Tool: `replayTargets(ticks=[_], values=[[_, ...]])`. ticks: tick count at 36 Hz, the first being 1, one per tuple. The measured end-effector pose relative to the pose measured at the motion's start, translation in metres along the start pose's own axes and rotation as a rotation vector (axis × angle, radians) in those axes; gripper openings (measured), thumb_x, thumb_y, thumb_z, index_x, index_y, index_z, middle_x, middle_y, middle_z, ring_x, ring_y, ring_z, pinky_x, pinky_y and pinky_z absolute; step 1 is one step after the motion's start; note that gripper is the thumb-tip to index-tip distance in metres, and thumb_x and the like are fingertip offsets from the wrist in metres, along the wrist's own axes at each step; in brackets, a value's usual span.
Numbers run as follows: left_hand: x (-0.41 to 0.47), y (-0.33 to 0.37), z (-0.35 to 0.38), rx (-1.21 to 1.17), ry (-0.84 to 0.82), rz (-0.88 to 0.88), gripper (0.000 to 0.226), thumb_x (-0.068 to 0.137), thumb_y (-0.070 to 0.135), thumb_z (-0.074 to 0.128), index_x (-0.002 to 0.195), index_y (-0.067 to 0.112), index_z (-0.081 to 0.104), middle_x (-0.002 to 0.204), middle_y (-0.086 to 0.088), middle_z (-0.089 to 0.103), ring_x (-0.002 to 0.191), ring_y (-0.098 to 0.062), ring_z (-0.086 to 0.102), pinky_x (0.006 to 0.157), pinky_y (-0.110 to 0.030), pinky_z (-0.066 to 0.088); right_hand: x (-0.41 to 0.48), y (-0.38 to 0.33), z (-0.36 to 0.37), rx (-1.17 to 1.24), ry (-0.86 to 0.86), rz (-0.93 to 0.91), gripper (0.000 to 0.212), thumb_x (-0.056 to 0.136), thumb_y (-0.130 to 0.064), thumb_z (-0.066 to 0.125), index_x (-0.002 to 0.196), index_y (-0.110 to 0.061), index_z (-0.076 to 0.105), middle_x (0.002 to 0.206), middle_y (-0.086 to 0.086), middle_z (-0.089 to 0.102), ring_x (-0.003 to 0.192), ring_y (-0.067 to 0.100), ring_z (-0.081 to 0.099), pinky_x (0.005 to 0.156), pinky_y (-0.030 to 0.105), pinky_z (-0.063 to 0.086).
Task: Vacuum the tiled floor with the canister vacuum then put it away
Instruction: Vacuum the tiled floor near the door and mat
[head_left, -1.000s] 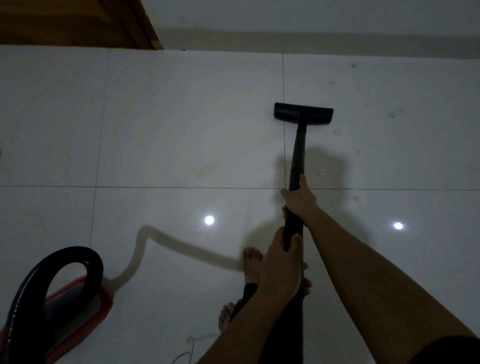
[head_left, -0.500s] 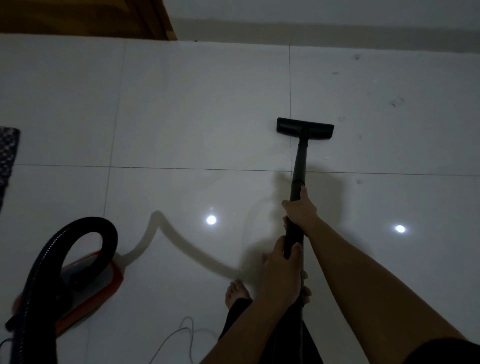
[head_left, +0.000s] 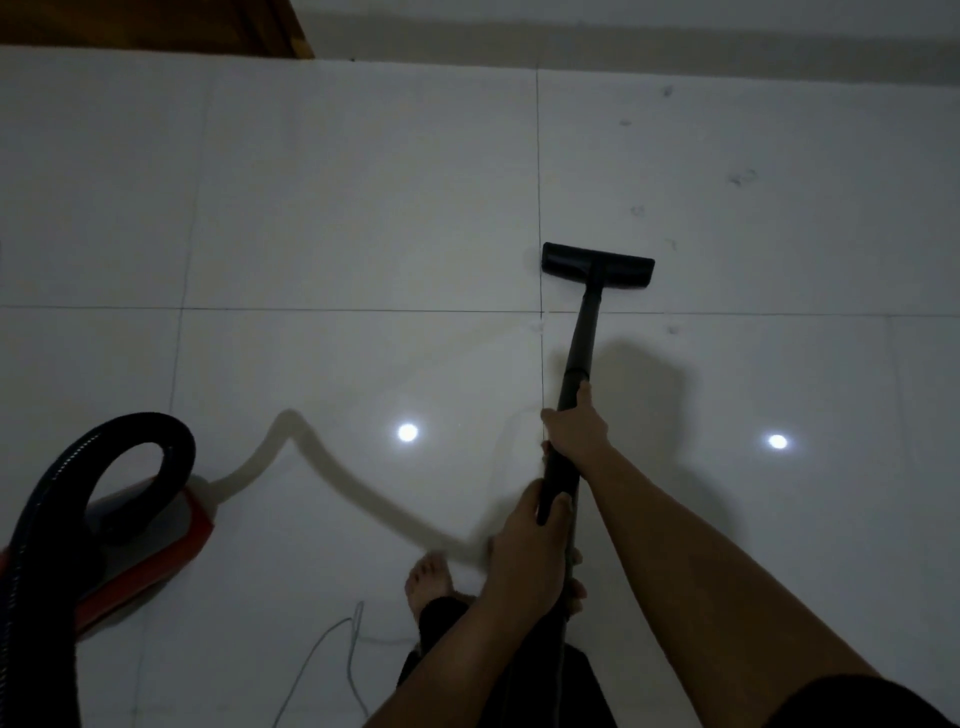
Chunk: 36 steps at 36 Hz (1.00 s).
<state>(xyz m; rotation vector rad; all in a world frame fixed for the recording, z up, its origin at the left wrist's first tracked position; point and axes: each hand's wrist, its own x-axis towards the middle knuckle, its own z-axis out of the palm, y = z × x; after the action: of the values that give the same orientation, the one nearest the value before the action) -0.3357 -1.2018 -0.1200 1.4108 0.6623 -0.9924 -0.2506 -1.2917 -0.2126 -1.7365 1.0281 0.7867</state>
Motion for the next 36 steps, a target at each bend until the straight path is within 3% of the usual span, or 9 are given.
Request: replayTargets(ticks=[2, 8, 12, 16, 20, 25, 31, 36], values=[[-0.006, -0.004, 0.0, 0.017, 0.012, 0.004, 0.019, 0.1, 0.031, 0.037, 0.115, 0.028, 0.046, 0.068, -0.012, 0.055, 0.034, -0.014, 0.049, 0.037, -0.022, 0.044, -0.004, 0.008, 0.003, 0.011, -0.009, 0.011, 0.081, 0.093, -0.01, 0.049, 0.153, -0.033, 0.0, 0.083, 0.01, 0.053, 0.052, 0.018, 0.055, 0.042, 0.026, 0.048], [-0.025, -0.023, -0.017, 0.049, 0.0, 0.0, 0.031, 0.1, 0.032, 0.037, 0.129, 0.023, 0.045, 0.079, -0.017, 0.059, 0.037, -0.017, 0.049, 0.034, -0.02, 0.043, -0.021, 0.026, 0.025, 0.058, -0.028, 0.023, 0.08, 0.093, -0.01, 0.049, 0.153, -0.034, 0.001, 0.081, 0.01, 0.052, 0.054, 0.02, 0.054, 0.051, 0.032, 0.053], [-0.041, -0.037, -0.034, 0.105, 0.01, 0.027, 0.029, 0.1, 0.031, 0.037, 0.126, 0.023, 0.046, 0.065, -0.008, 0.053, 0.04, -0.017, 0.049, 0.036, -0.022, 0.043, -0.035, 0.037, 0.044, 0.09, -0.022, 0.022, 0.081, 0.092, -0.01, 0.049, 0.153, -0.033, 0.001, 0.08, 0.011, 0.053, 0.053, 0.02, 0.054, 0.052, 0.034, 0.053], [-0.064, -0.05, -0.055, 0.132, 0.004, 0.05, 0.019, 0.1, 0.031, 0.036, 0.112, 0.026, 0.05, 0.064, -0.006, 0.052, 0.038, -0.015, 0.047, 0.037, -0.023, 0.043, -0.053, 0.051, 0.068, 0.101, -0.014, 0.007, 0.083, 0.091, -0.011, 0.05, 0.153, -0.034, 0.0, 0.096, 0.02, 0.059, 0.051, 0.022, 0.055, 0.055, 0.034, 0.054], [-0.09, -0.061, -0.074, 0.158, -0.014, 0.046, 0.02, 0.099, 0.032, 0.037, 0.086, 0.045, 0.044, 0.064, -0.003, 0.053, 0.034, -0.012, 0.047, 0.034, -0.021, 0.042, -0.073, 0.063, 0.09, 0.158, -0.016, 0.019, 0.082, 0.091, -0.011, 0.05, 0.152, -0.036, 0.001, 0.101, 0.02, 0.058, 0.053, 0.021, 0.055, 0.052, 0.033, 0.051], [-0.105, -0.081, -0.093, 0.19, 0.017, 0.029, 0.01, 0.098, 0.031, 0.039, 0.101, 0.038, 0.046, 0.067, -0.005, 0.054, 0.044, -0.014, 0.051, 0.041, -0.024, 0.047, -0.09, 0.081, 0.114, 0.189, -0.006, 0.029, 0.084, 0.09, -0.01, 0.05, 0.152, -0.038, 0.001, 0.099, 0.019, 0.055, 0.052, 0.021, 0.054, 0.051, 0.031, 0.048], [-0.119, -0.111, -0.107, 0.262, -0.009, 0.025, 0.014, 0.098, 0.033, 0.039, 0.109, 0.037, 0.046, 0.064, -0.004, 0.055, 0.039, -0.013, 0.052, 0.047, -0.028, 0.049, -0.107, 0.107, 0.13, 0.155, -0.007, 0.025, 0.085, 0.09, -0.01, 0.05, 0.153, -0.031, -0.002, 0.093, 0.019, 0.056, 0.054, 0.022, 0.055, 0.057, 0.035, 0.054], [-0.129, -0.128, -0.102, 0.298, -0.04, 0.026, 0.02, 0.099, 0.032, 0.037, 0.118, 0.031, 0.044, 0.066, -0.003, 0.055, 0.033, -0.004, 0.052, 0.04, -0.024, 0.047, -0.116, 0.131, 0.129, 0.164, 0.004, 0.06, 0.084, 0.09, -0.01, 0.05, 0.153, -0.031, -0.003, 0.097, 0.021, 0.057, 0.056, 0.023, 0.055, 0.06, 0.037, 0.055]])
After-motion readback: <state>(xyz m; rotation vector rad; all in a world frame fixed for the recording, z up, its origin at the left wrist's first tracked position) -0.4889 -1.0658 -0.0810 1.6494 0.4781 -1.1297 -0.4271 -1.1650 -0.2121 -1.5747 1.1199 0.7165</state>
